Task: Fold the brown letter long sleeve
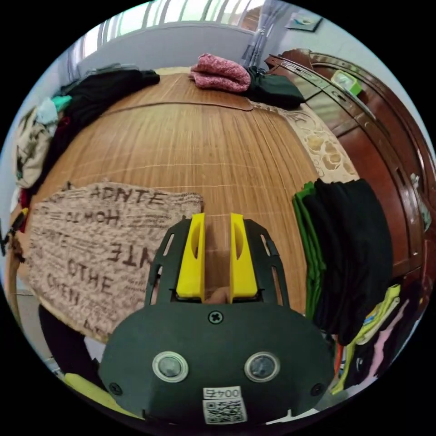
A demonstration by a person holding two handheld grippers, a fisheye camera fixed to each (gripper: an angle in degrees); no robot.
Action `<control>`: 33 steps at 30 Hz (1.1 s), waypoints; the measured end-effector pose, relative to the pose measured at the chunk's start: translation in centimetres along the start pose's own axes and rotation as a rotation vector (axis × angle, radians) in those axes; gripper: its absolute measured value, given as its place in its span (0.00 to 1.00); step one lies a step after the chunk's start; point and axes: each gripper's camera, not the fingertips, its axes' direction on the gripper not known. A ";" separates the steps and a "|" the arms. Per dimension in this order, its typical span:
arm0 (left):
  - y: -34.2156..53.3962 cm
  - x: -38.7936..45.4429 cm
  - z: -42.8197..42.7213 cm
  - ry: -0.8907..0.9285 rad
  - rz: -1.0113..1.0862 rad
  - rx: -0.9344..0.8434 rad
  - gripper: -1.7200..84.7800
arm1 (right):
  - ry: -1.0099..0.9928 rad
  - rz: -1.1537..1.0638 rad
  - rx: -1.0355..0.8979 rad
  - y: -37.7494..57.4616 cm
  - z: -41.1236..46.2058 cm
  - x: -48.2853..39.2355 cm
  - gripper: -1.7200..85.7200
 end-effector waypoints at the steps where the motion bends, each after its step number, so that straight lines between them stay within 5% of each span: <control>1: 0.4 -1.1 -1.6 0.025 -0.015 0.010 0.16 | -0.115 0.018 0.028 1.5 -1.4 1.4 0.12; 5: 4.1 -3.3 -7.2 0.171 0.011 0.036 0.13 | -0.499 0.026 0.117 9.0 -5.2 4.5 0.12; 10: 16.0 -1.7 -11.9 0.235 0.178 0.018 0.13 | -0.722 0.090 0.137 18.2 -5.1 4.1 0.13; 22: 18.1 5.9 -11.9 0.163 0.431 -0.062 0.15 | -0.726 0.304 0.136 26.4 -3.1 5.7 0.10; 30: 16.9 5.2 -11.9 0.189 0.381 -0.101 0.07 | -0.743 0.378 0.162 28.9 -3.8 7.2 0.10; 33: 16.4 3.9 -11.9 0.236 0.324 -0.107 0.06 | -0.683 0.403 0.313 30.9 -6.1 8.3 0.13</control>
